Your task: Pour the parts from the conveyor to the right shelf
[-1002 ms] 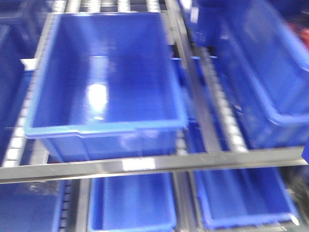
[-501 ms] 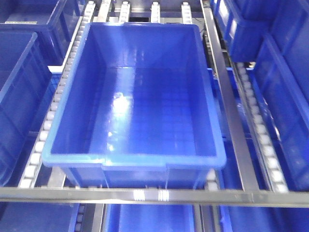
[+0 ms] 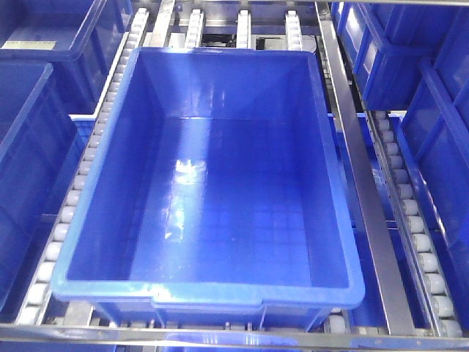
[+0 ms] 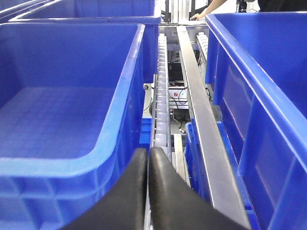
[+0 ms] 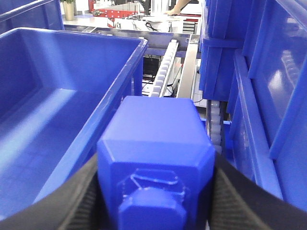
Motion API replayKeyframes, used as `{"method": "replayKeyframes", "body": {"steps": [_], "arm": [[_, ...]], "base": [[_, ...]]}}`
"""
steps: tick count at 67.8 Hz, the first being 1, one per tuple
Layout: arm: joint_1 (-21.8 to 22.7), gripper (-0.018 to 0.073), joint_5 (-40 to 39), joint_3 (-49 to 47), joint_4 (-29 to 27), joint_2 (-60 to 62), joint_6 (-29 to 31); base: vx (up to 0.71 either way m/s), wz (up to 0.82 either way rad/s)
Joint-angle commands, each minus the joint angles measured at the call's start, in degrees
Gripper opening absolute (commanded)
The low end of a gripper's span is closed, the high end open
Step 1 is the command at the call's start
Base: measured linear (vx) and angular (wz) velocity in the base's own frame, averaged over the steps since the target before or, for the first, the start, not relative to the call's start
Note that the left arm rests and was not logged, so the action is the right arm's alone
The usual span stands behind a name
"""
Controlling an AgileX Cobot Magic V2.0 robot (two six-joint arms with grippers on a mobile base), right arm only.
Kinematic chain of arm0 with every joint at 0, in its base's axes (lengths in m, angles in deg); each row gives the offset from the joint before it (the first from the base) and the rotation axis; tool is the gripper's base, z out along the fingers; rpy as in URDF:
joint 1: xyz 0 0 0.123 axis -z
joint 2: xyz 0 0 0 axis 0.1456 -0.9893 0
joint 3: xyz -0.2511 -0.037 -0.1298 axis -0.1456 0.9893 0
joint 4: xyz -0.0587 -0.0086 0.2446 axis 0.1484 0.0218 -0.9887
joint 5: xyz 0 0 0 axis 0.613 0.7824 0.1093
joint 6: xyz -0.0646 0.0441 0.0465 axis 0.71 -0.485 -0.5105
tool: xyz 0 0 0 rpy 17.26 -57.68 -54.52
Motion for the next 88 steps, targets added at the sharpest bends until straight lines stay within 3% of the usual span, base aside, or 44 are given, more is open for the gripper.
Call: {"method": "replayKeyframes", "body": {"steps": [1,88], "arm": [[0.11,-0.0006,-4.39,-1.56,-0.07,-0.66,0.34],[0.11,-0.0006,-4.39,-1.56,-1.79,-0.66,0.1]], "base": [[0.07,-0.03],[0.01,-0.01]]}}
